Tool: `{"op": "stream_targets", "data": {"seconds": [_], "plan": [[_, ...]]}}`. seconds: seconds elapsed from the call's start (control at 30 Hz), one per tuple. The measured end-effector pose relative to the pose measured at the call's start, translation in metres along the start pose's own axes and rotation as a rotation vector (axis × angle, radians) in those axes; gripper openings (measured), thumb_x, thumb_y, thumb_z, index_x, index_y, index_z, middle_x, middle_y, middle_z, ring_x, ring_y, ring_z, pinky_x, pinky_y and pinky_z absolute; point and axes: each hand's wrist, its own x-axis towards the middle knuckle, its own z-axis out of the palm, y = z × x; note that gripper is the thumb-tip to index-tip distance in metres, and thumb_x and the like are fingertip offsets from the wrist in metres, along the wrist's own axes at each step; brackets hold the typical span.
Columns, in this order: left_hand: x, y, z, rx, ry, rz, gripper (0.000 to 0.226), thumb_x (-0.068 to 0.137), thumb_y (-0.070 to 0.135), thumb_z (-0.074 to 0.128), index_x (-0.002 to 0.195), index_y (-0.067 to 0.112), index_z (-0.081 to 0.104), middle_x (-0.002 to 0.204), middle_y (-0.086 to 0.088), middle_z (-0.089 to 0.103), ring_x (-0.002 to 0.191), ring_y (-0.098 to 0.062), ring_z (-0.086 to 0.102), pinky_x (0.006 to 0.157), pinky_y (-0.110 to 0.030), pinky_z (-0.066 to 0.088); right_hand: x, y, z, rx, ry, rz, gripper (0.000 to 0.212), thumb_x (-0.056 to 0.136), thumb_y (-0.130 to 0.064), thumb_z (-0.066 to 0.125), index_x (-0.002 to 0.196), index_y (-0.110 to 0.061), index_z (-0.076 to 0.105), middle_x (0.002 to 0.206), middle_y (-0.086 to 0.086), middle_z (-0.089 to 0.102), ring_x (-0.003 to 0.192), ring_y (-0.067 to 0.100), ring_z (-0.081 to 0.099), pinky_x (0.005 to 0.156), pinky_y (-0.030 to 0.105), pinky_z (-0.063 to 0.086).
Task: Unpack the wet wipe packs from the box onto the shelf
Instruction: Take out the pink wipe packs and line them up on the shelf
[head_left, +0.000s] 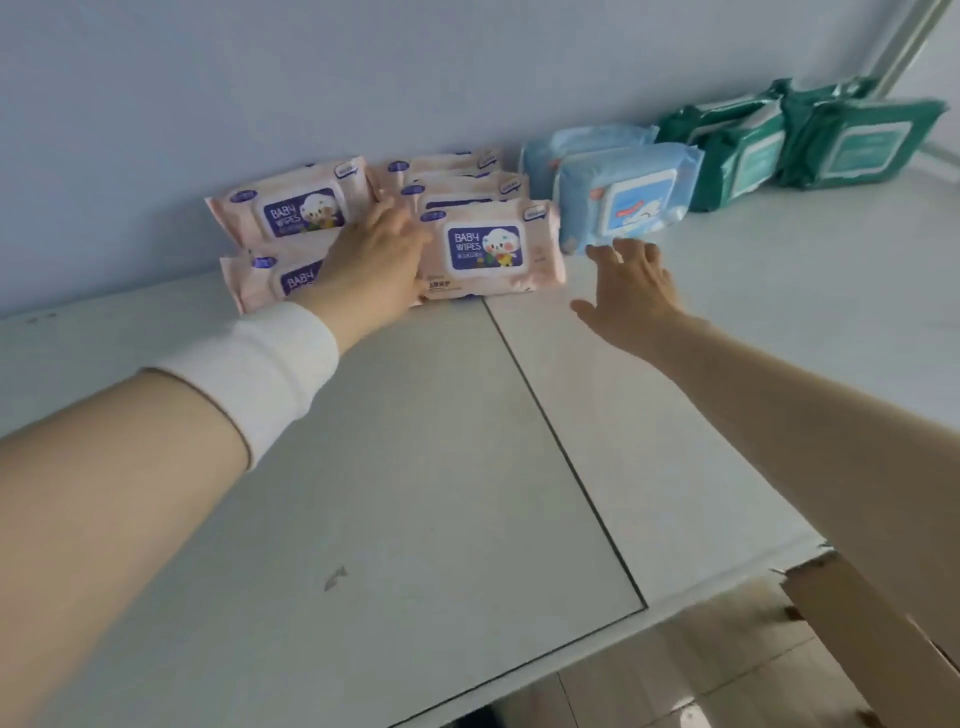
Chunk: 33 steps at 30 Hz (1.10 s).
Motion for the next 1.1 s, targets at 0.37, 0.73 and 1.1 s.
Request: {"op": "stream_targets", "data": {"seconds": [0.37, 0.73, 1.1], "plan": [[-0.005, 0.395, -0.079, 0.043, -0.362, 0.593, 0.05, 0.094, 0.042, 0.046, 0.137, 0.019, 0.04, 0.14, -0.002, 0.048, 0.127, -0.025, 0.045, 0.101, -0.037, 0.039, -0.187, 0.304, -0.107, -0.253, -0.427, 0.195, 0.062, 0.094, -0.044, 0.045, 0.146, -0.015, 0.028, 0.148, 0.011, 0.036, 0.134, 0.028, 0.037, 0.108, 0.036, 0.033], [-0.059, 0.744, -0.007, 0.188, -0.625, 1.033, 0.052, 0.094, 0.042, 0.046, 0.139, 0.017, 0.04, 0.138, -0.006, 0.049, 0.123, -0.027, 0.049, 0.102, -0.04, 0.042, -0.398, 0.594, -0.096, -0.086, -0.605, 0.732, 0.055, 0.097, -0.04, 0.038, 0.14, -0.006, 0.037, 0.144, 0.011, 0.042, 0.13, 0.026, 0.041, 0.106, 0.033, 0.033], [-0.011, 0.956, 0.181, 0.18, -0.976, 1.016, 0.049, 0.095, 0.041, 0.044, 0.137, 0.016, 0.041, 0.137, -0.007, 0.05, 0.121, -0.027, 0.051, 0.099, -0.04, 0.044, -0.448, 0.788, 0.055, 0.368, -0.801, 1.028, 0.058, 0.094, -0.042, 0.046, 0.142, -0.012, 0.035, 0.141, 0.009, 0.046, 0.129, 0.028, 0.044, 0.104, 0.036, 0.04]]}}
